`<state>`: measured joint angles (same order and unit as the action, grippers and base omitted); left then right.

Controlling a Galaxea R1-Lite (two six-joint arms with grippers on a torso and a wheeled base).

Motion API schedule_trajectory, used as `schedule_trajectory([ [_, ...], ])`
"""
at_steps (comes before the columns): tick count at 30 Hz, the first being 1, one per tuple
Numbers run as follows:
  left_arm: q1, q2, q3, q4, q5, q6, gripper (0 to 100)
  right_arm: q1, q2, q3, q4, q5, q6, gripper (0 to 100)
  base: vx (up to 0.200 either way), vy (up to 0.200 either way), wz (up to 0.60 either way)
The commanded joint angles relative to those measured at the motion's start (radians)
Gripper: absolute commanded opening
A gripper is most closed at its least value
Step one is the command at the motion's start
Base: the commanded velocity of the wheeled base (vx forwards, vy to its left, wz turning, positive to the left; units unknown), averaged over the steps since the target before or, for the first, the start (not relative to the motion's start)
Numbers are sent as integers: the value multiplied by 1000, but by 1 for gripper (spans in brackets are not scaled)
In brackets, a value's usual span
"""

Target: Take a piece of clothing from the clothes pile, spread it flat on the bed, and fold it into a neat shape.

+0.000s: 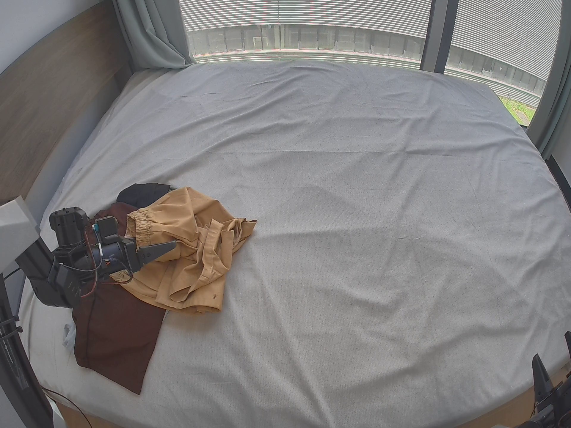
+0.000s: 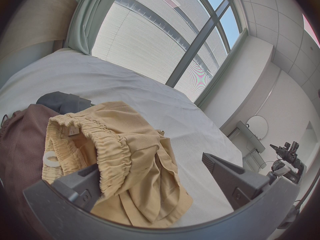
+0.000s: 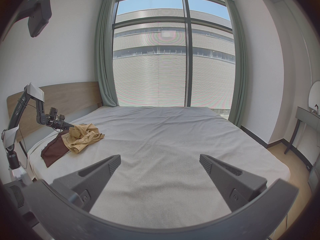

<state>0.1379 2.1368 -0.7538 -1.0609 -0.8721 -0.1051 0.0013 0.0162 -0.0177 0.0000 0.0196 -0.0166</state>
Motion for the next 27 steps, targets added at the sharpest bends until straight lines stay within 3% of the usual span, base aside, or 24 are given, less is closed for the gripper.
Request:
schedule_trajectory([
  [1,-6,40,-12,-21,8,-4,100,0,-16,16,0,0,0,100,0,0,0],
  [8,-7,43,-16,-27,27,-7,100,0,-16,16,0,0,0,100,0,0,0],
  [9,-7,46,-22,-27,28,-8,0,0,-16,18,0,0,0,100,0,0,0],
  [21,2,46,-7,-53,28,-39,0,0,-16,16,0,0,0,100,0,0,0],
  [26,2,6,45,-126,25,-133,0,0,-16,16,0,0,0,100,0,0,0],
  [27,2,-11,80,-179,18,-191,0,0,-16,18,0,0,0,100,0,0,0],
])
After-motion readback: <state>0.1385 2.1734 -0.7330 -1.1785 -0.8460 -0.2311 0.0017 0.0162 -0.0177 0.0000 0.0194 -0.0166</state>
